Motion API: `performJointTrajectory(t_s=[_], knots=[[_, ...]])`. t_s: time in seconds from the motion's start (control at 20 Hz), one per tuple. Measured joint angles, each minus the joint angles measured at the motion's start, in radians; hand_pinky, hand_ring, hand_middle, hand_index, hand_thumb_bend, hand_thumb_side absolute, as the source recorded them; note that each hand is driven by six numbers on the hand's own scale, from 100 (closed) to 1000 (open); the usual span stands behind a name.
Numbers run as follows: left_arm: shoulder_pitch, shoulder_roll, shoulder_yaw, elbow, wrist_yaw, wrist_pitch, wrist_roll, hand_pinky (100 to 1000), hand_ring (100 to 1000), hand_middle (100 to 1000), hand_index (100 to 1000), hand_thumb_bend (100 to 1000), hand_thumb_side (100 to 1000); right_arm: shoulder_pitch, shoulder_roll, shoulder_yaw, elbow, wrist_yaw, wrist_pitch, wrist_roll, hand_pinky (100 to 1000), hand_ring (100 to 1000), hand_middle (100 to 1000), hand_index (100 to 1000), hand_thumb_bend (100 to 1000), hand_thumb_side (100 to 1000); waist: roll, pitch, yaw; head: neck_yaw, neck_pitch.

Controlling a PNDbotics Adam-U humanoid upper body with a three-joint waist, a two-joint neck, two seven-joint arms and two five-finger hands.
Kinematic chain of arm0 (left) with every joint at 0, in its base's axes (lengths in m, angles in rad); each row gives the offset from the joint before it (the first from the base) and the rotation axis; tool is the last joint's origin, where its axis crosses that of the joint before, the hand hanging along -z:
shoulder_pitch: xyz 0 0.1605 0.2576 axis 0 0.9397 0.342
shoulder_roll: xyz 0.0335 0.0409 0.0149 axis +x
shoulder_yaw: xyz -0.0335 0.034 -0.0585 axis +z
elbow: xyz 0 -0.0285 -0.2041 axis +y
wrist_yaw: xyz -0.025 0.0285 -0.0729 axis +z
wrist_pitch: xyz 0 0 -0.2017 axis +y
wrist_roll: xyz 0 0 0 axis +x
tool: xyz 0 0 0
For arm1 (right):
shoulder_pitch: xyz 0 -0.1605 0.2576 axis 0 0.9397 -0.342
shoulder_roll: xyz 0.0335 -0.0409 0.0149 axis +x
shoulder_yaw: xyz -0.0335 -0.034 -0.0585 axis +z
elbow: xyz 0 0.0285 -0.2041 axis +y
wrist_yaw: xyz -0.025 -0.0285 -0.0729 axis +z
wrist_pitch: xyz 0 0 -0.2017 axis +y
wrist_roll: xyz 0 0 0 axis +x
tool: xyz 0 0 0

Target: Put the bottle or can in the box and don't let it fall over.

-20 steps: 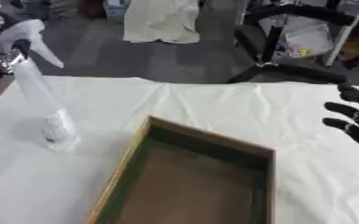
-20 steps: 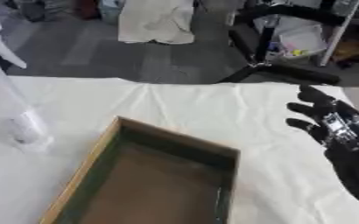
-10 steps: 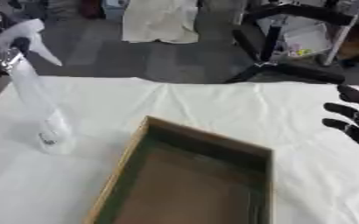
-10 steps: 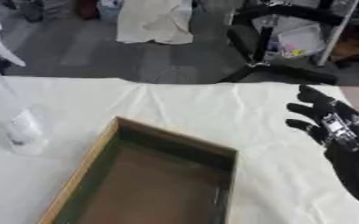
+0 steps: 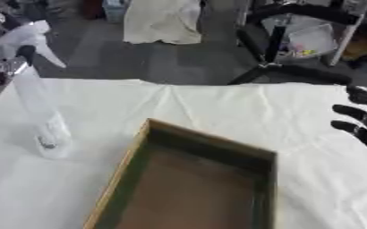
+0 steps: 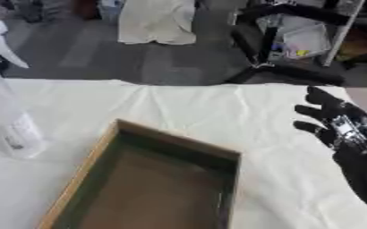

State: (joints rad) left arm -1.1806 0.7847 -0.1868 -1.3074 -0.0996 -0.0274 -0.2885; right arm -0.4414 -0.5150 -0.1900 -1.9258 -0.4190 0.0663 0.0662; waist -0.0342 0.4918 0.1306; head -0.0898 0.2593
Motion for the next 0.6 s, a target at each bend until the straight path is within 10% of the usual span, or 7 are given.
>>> performJointTrajectory(t_s=[0.6], knots=[[0.002, -0.001, -0.001, 0.006, 0.016, 0.018, 0.063, 448, 299, 482, 430, 100, 342, 0.003, 0.0, 0.0, 0.0, -0.001, 0.003, 0.003, 835, 891, 987, 788, 100, 587, -0.005, 0.001, 0.007, 0.0, 0.0]])
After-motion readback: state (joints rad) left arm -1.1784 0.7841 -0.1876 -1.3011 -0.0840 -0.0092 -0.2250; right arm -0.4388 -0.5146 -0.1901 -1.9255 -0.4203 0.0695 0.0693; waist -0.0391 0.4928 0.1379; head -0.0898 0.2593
